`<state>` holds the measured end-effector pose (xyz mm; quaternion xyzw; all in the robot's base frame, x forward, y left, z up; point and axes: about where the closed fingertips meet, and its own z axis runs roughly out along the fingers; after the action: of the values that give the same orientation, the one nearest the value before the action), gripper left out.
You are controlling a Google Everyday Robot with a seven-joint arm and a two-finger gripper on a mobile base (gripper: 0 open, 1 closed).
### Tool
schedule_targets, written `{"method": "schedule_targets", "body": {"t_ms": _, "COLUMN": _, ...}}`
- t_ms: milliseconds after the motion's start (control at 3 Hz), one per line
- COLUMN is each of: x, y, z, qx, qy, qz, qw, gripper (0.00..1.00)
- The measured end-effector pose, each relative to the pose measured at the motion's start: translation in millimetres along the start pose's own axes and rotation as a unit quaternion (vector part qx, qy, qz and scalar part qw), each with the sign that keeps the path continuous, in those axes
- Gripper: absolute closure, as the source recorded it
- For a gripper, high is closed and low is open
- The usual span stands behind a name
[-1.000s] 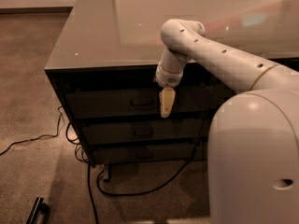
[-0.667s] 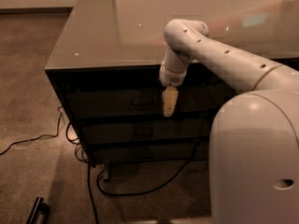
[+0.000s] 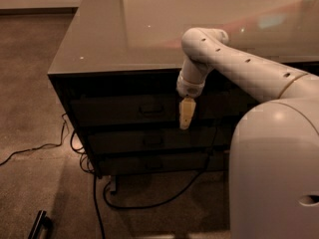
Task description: Open top drawer
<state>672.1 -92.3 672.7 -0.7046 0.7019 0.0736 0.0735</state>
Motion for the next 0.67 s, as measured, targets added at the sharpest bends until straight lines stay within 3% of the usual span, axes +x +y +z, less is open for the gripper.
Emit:
{"method": "schedule_targets", "body": {"t_ms": 333, "x": 10.2, "y": 13.2, "z": 8.4, "qx": 0.008, "qy": 0.025, "qz": 0.021, "qw": 0.9994, "gripper": 0.0}}
{"method": "schedule_targets", "body": {"t_ms": 667, "x": 12.7, "y": 19.1, "z": 15.4, "qx": 0.001, "qy": 0.03, "qz": 0.023, "qw": 0.9993, "gripper": 0.0}}
